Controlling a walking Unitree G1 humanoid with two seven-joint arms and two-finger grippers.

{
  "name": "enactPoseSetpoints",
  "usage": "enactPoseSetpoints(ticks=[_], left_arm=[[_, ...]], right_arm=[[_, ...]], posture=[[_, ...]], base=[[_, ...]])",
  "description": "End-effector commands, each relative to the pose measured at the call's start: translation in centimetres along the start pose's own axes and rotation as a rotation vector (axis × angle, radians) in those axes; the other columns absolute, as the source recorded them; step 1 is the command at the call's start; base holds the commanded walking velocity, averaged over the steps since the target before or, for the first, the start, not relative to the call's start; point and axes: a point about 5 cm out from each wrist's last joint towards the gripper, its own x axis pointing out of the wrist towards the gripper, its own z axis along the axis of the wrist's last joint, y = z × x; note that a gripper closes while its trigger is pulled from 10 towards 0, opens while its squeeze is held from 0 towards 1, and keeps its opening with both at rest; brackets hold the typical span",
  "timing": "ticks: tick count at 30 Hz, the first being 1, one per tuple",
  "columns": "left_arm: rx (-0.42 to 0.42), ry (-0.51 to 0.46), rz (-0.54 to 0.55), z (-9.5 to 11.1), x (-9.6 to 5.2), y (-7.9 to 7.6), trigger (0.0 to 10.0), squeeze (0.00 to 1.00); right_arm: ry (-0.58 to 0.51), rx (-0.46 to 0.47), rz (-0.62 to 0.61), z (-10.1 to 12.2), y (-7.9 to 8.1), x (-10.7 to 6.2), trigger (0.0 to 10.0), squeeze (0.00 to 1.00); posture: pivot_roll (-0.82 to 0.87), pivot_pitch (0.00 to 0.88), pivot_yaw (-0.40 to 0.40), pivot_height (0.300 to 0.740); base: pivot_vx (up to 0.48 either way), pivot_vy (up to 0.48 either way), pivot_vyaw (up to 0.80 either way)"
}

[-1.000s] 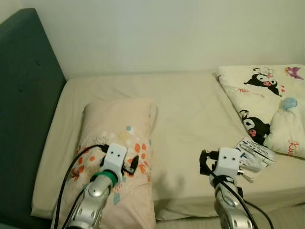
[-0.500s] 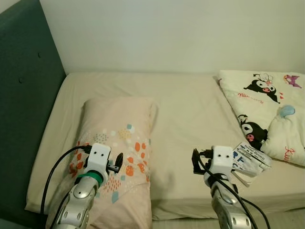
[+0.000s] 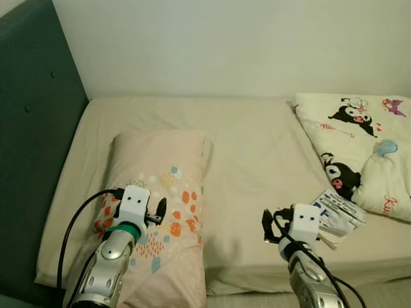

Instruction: Clean up the room

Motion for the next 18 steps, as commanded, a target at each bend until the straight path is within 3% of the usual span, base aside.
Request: enactPoseSetpoints(ticks=[1,3,8,11,13,18], left_arm=[[0.002,0.025,-0.002,-0.5,-0.1,-0.2,10.0,0.00],[0.016,0.025,-0.009,-0.5,-0.2,-0.4,10.0,0.00],[0.021,-0.010,-0.018,-0.1,-0.8,-0.5,10.0,0.00],[0.025,-0.022,-0.033,-0.1,-1.2,-0.5,10.0,0.00],[0.026,-0.010,-0.054,-0.5,-1.9,-0.4,10.0,0.00],[0.003,-0.012,-0.007,-0.4,-2.3,0.4,10.0,0.00]], right_arm=[[0.014,0.006,-0.015,-0.3,-0.2,-0.2,10.0,0.00],[-0.010,0.027,-0.045,0.1,-0.5,-0.5,10.0,0.00],[-0.055,-0.033,-0.048,1.0,-1.3,-1.7,10.0,0.00],[-0.082,-0.038,-0.014,1.7,-1.7,-2.7,10.0,0.00],[-0.096,-0.093,0.057,2.3,-2.0,-3.3,10.0,0.00],[-0.099,-0.176,0.116,2.5,-1.6,-3.2,10.0,0.00]], posture=[[0.06,0.046,0.021,0.740],[0.05,0.047,0.021,0.740],[0.07,0.045,0.018,0.740],[0.07,0.045,0.015,0.740],[0.07,0.051,0.012,0.740],[0.06,0.057,0.013,0.740]], base=[[0.000,0.000,0.00],[0.000,0.000,0.00],[0.000,0.000,0.00],[0.000,0.000,0.00],[0.000,0.000,0.00],[0.000,0.000,0.00]])
